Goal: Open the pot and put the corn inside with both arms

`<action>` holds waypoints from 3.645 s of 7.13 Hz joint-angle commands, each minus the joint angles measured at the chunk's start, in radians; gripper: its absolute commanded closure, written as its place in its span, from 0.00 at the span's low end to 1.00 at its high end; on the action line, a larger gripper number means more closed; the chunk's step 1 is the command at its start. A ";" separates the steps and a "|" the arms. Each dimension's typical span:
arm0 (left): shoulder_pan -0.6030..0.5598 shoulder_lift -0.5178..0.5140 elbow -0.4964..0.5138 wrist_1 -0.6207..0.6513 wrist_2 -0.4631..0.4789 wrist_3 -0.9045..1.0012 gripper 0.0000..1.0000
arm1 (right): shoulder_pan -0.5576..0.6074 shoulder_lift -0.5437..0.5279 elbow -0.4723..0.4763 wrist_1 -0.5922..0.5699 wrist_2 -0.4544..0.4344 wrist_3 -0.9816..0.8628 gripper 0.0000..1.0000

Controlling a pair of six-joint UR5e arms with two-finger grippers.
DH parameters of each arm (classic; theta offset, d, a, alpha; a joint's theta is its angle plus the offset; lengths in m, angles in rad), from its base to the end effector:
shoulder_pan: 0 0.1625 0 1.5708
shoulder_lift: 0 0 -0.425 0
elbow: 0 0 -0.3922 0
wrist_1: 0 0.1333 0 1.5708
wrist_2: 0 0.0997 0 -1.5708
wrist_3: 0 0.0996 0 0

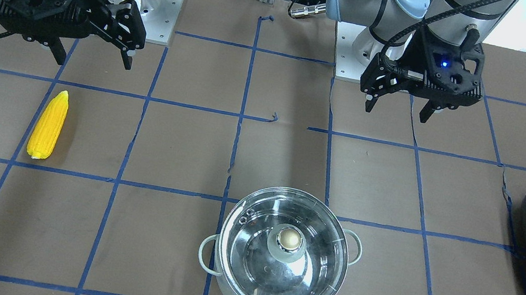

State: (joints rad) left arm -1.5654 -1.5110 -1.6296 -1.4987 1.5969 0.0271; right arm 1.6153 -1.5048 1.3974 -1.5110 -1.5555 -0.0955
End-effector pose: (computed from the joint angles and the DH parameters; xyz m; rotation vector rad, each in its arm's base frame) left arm -0.1281 -0.4742 0.4951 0.0323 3.1121 -0.1131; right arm 0.1579 -0.5158 0.5339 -0.2193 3.1189 -0.0750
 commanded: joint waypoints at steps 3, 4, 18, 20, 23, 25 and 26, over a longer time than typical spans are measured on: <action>0.002 -0.002 -0.004 0.002 0.000 -0.001 0.00 | -0.003 0.000 0.000 0.000 0.000 -0.001 0.00; 0.002 0.000 -0.004 0.002 0.000 0.000 0.00 | -0.003 0.000 0.000 0.000 0.000 -0.004 0.00; -0.102 -0.459 0.388 0.029 -0.060 -0.220 0.00 | -0.005 0.000 0.000 0.000 0.000 -0.006 0.00; -0.139 -0.570 0.431 0.111 -0.058 -0.234 0.00 | -0.008 0.002 0.000 -0.023 0.000 0.002 0.00; -0.150 -0.623 0.435 0.133 -0.055 -0.222 0.00 | -0.130 0.006 0.055 -0.067 0.015 -0.059 0.00; -0.163 -0.629 0.432 0.135 -0.049 -0.236 0.32 | -0.211 0.020 0.185 -0.226 0.023 -0.105 0.00; -0.171 -0.627 0.430 0.133 -0.025 -0.237 0.65 | -0.247 0.044 0.309 -0.446 0.028 -0.140 0.00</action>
State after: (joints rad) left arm -1.7262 -2.1382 -1.1978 -1.3642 1.5516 -0.2069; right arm 1.4179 -1.4827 1.5766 -1.7446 -1.5330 -0.1992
